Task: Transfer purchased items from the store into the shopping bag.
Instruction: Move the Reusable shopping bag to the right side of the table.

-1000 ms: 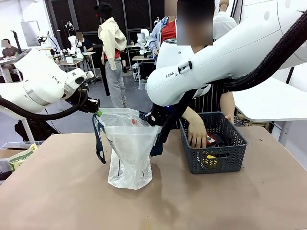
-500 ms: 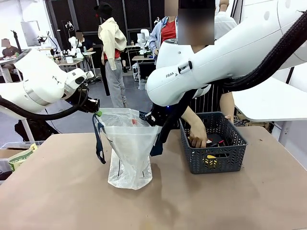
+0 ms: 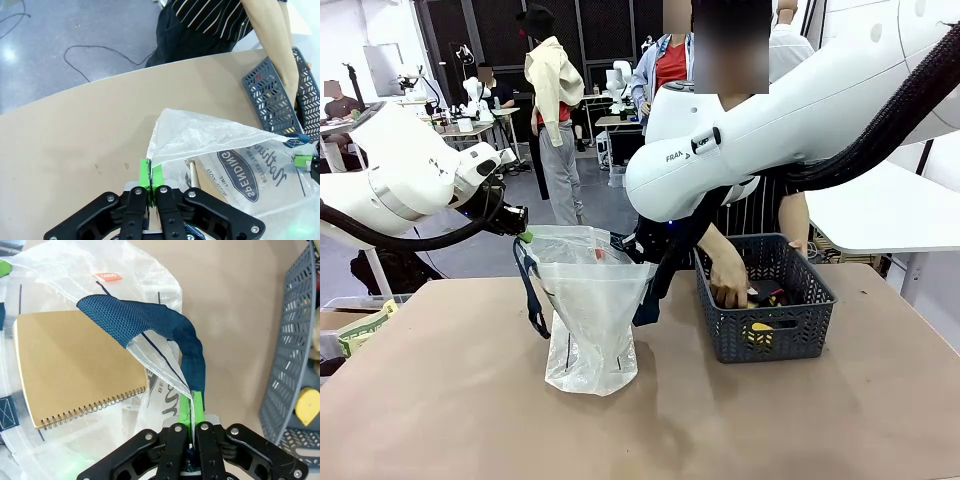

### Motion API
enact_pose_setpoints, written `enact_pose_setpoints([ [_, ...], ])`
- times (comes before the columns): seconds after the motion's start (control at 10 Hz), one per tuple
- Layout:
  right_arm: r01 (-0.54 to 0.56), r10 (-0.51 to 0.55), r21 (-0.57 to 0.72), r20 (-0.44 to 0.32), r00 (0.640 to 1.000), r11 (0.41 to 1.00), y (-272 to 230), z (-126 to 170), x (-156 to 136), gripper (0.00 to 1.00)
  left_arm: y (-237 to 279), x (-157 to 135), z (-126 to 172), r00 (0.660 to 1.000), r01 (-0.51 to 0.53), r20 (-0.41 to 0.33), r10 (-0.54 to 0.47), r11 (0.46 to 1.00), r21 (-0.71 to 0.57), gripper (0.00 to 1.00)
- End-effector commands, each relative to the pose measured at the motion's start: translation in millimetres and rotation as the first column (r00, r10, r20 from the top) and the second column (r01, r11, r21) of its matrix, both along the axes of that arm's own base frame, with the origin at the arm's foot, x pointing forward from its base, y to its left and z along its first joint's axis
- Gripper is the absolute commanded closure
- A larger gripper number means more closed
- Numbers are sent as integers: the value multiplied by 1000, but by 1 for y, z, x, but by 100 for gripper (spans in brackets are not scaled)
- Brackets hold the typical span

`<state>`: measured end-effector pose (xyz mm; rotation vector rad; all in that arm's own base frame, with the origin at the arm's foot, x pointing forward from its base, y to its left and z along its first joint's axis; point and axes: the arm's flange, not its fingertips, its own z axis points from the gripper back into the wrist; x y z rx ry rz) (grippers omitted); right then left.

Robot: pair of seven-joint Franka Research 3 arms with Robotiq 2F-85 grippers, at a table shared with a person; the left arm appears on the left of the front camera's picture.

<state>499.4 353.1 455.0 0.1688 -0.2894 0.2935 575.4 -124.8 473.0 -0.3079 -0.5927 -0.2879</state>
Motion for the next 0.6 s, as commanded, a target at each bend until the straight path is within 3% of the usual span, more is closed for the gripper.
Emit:
enact_pose_setpoints([
  [0.0,9,-9,2,-5,1000,1000,-4,0,-2,100,4,-3,2,1000,-10,2,10,1000,-7,100],
  [0.5,9,-9,2,-5,1000,1000,-4,0,-2,100,4,-3,2,1000,-10,2,10,1000,-7,100],
])
